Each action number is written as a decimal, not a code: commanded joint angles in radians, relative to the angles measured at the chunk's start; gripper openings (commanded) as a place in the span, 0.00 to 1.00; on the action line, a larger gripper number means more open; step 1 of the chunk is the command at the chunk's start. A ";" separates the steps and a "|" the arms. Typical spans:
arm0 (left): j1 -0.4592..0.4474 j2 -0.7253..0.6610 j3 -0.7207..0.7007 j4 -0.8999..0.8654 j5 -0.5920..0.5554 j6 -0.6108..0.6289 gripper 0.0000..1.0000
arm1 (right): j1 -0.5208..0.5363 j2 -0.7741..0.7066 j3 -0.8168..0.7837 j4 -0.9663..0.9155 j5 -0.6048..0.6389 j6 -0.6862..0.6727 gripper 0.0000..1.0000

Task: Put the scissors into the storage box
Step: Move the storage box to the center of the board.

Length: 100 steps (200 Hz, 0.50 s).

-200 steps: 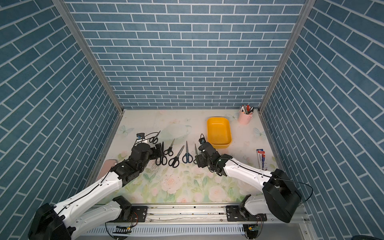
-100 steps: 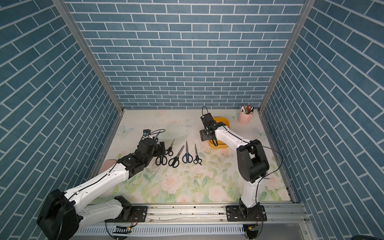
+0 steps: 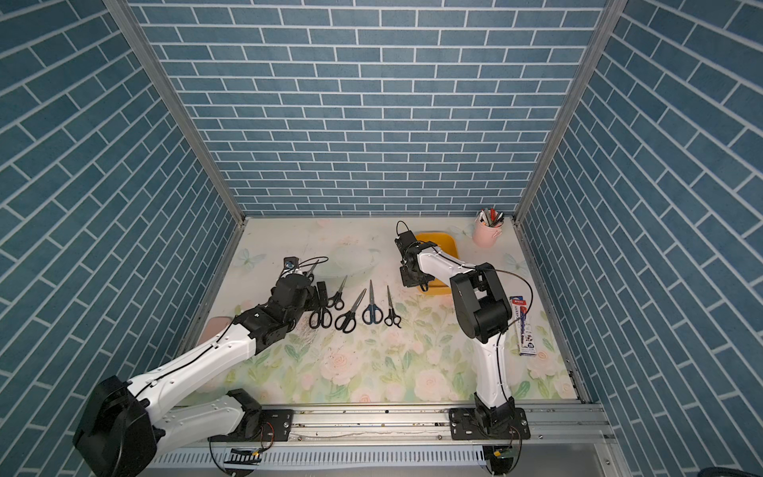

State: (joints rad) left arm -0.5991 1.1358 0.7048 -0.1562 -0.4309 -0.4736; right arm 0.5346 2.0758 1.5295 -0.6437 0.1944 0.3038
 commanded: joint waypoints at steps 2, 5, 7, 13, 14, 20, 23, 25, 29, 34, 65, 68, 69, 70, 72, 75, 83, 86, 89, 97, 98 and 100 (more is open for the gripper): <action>-0.003 0.000 0.025 -0.028 -0.012 0.014 1.00 | 0.029 -0.078 -0.062 -0.050 0.046 0.118 0.05; -0.003 0.001 0.029 -0.031 -0.010 0.015 1.00 | 0.036 -0.086 -0.073 -0.048 0.049 0.126 0.04; -0.003 0.002 0.032 -0.033 -0.010 0.015 1.00 | 0.041 -0.093 -0.080 -0.048 0.050 0.133 0.04; -0.002 0.004 0.040 -0.037 -0.004 0.015 1.00 | 0.057 -0.112 -0.098 -0.046 0.053 0.150 0.03; -0.002 0.006 0.041 -0.036 -0.003 0.013 1.00 | 0.060 -0.113 -0.101 -0.046 0.052 0.153 0.02; -0.002 0.007 0.046 -0.041 -0.003 0.011 1.00 | 0.075 -0.127 -0.120 -0.049 0.050 0.172 0.00; -0.004 0.008 0.048 -0.043 -0.003 0.011 1.00 | 0.082 -0.133 -0.128 -0.052 0.050 0.184 0.00; -0.003 0.008 0.049 -0.044 -0.004 0.010 1.00 | 0.088 -0.135 -0.133 -0.052 0.050 0.193 0.00; -0.003 0.008 0.050 -0.045 -0.007 0.008 1.00 | 0.099 -0.143 -0.144 -0.056 0.050 0.209 0.00; -0.002 0.007 0.052 -0.046 -0.009 0.008 1.00 | 0.112 -0.149 -0.160 -0.057 0.046 0.223 0.00; -0.003 0.000 0.047 -0.068 -0.025 0.009 1.00 | 0.189 -0.172 -0.225 -0.061 -0.013 0.257 0.00; -0.002 -0.005 0.047 -0.071 -0.026 0.010 1.00 | 0.195 -0.174 -0.230 -0.064 -0.013 0.259 0.00; -0.002 -0.005 0.047 -0.071 -0.025 0.011 1.00 | 0.198 -0.175 -0.231 -0.065 -0.013 0.260 0.00; -0.003 -0.006 0.046 -0.073 -0.027 0.011 1.00 | 0.199 -0.176 -0.233 -0.066 -0.013 0.261 0.00; -0.002 -0.007 0.046 -0.074 -0.029 0.013 1.00 | 0.203 -0.178 -0.236 -0.066 -0.012 0.263 0.00; -0.003 -0.010 0.044 -0.076 -0.030 0.012 1.00 | 0.209 -0.180 -0.240 -0.068 -0.010 0.265 0.00; -0.002 -0.017 0.039 -0.083 -0.039 0.014 1.00 | 0.222 -0.188 -0.250 -0.073 -0.010 0.266 0.00; -0.003 -0.020 0.036 -0.084 -0.041 0.016 1.00 | 0.225 -0.190 -0.254 -0.077 -0.010 0.267 0.00; -0.002 -0.023 0.034 -0.084 -0.043 0.018 1.00 | 0.228 -0.194 -0.257 -0.079 -0.010 0.267 0.00; -0.002 -0.030 0.029 -0.089 -0.048 0.024 1.00 | 0.231 -0.202 -0.266 -0.080 -0.015 0.264 0.00; -0.001 -0.031 0.029 -0.089 -0.049 0.024 1.00 | 0.231 -0.202 -0.267 -0.081 -0.016 0.264 0.00; -0.001 -0.032 0.028 -0.091 -0.050 0.024 1.00 | 0.232 -0.205 -0.269 -0.082 -0.016 0.264 0.00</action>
State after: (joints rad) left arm -0.5991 1.1328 0.7364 -0.2077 -0.4458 -0.4702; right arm 0.7578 1.9045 1.2930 -0.6685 0.2092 0.5278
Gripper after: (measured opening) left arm 0.999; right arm 0.093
